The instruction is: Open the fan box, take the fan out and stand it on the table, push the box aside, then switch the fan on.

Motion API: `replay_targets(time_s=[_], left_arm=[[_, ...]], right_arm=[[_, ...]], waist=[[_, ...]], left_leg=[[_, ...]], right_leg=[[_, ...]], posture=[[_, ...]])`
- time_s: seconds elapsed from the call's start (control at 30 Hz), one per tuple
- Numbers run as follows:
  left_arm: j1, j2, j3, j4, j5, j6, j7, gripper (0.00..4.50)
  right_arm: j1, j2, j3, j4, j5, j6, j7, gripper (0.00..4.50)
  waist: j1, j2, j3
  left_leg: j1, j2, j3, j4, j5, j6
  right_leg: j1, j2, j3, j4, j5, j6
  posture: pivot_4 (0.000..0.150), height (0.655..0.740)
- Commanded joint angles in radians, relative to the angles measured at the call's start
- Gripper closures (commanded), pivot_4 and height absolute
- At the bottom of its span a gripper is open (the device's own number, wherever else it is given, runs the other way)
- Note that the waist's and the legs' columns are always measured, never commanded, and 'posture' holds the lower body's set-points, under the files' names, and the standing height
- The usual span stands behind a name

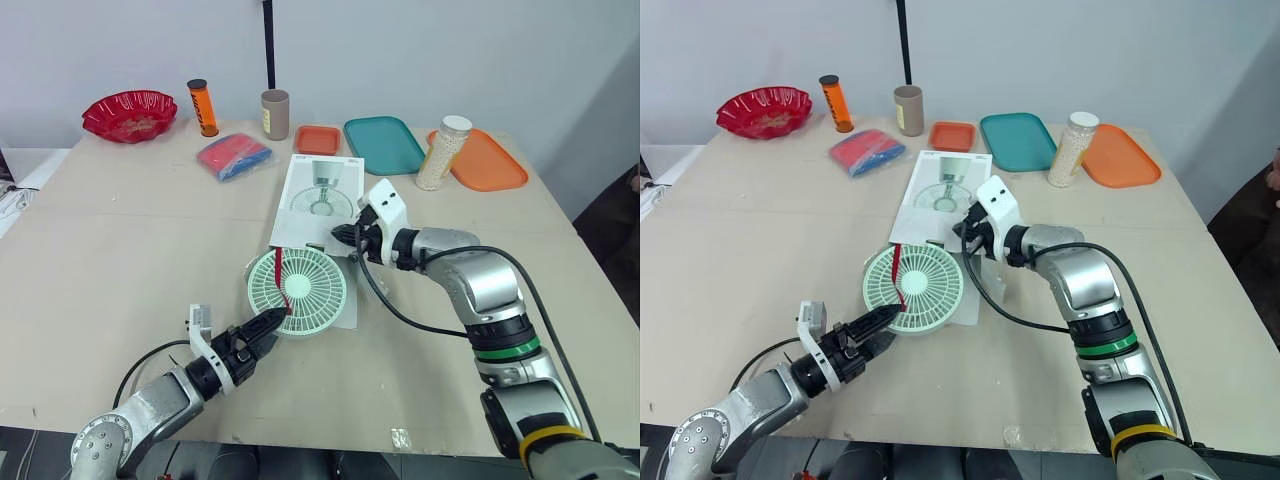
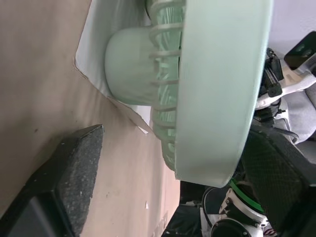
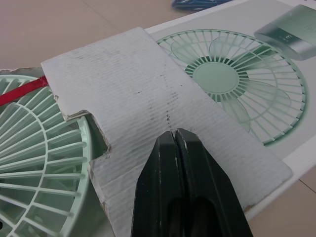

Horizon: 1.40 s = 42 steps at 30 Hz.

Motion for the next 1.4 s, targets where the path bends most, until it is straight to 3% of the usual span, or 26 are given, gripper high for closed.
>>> replay_targets(time_s=[0.03, 0.27, 0.63, 0.67, 0.73, 0.83, 0.9, 1.13, 1.4], left_arm=[[-0.015, 0.026, 0.018, -0.005, -0.005, -0.007, -0.038, 0.07], [-0.120, 0.033, 0.016, 0.142, 0.014, -0.008, -0.057, 0.07], [-0.234, -0.056, -0.014, 0.202, 0.039, -0.014, -0.002, 0.07], [-0.236, -0.061, -0.013, 0.202, 0.038, -0.013, 0.008, 0.62], [-0.229, -0.063, -0.015, 0.189, 0.033, -0.007, 0.022, 1.11], [-0.204, -0.058, -0.021, 0.157, 0.020, 0.001, 0.048, 2.26], [-0.173, -0.056, -0.023, 0.124, -0.013, -0.006, 0.081, 2.63], [-0.047, -0.042, -0.052, 0.011, -0.115, -0.041, 0.191, 2.63], [0.023, 0.005, -0.047, -0.092, -0.120, -0.059, 0.198, 2.63]], right_arm=[[0.000, 0.014, 0.022, 0.029, -0.007, 0.004, 0.003, 4.50], [0.000, 0.026, 0.023, 0.034, -0.012, -0.006, -0.002, 4.50], [0.018, 0.010, 0.013, 0.001, -0.014, 0.014, -0.017, 4.50], [0.018, 0.009, 0.013, -0.001, -0.014, 0.014, -0.017, 4.50], [0.017, 0.008, 0.014, -0.001, -0.013, 0.015, -0.019, 4.50], [0.013, 0.009, 0.014, 0.000, -0.012, 0.015, -0.020, 4.50], [0.008, 0.011, 0.017, 0.008, -0.013, 0.011, -0.018, 4.50], [0.000, 0.014, 0.023, 0.019, -0.015, 0.003, -0.013, 4.50], [0.002, 0.006, 0.024, 0.017, -0.016, 0.002, -0.005, 4.50]], waist=[[0.000, 0.000, 0.000], [0.000, 0.000, 0.000], [0.003, 0.000, 0.000], [0.003, 0.000, 0.000], [0.003, 0.000, 0.000], [0.003, 0.000, 0.000], [0.002, -0.001, 0.000], [0.002, -0.001, -0.001], [0.003, -0.001, -0.001]], left_leg=[[0.000, 0.000, 0.000, 0.000, 0.000, 0.000], [0.000, 0.000, 0.000, 0.000, 0.000, 0.000], [0.000, 0.000, 0.000, -0.001, 0.001, 0.000], [-0.001, 0.000, 0.000, 0.000, 0.001, 0.000], [0.000, 0.000, 0.000, 0.000, 0.001, 0.000], [0.000, 0.000, 0.000, 0.000, 0.001, 0.000], [0.000, 0.000, 0.000, 0.000, 0.001, 0.000], [0.000, 0.000, 0.000, 0.000, 0.001, 0.000], [0.001, 0.000, 0.000, -0.001, 0.001, 0.000]], right_leg=[[0.000, 0.000, 0.000, 0.000, 0.000, 0.000], [0.000, 0.000, 0.000, 0.000, 0.000, 0.000], [0.000, 0.000, -0.001, 0.000, 0.000, 0.000], [0.000, 0.000, 0.000, 0.000, 0.000, 0.000], [0.000, 0.000, -0.001, 0.000, 0.000, 0.000], [0.001, 0.000, -0.001, 0.000, 0.001, 0.000], [0.001, 0.000, 0.000, 0.000, 0.001, 0.000], [0.001, -0.001, 0.000, 0.000, 0.000, 0.000], [0.001, -0.001, 0.000, 0.000, 0.000, 0.000]], posture=[[0.150, 0.7389], [0.150, 0.7389], [0.150, 0.7389], [0.150, 0.7389], [0.150, 0.7389], [0.150, 0.7389], [0.150, 0.7389], [0.150, 0.7389], [0.150, 0.7389]])
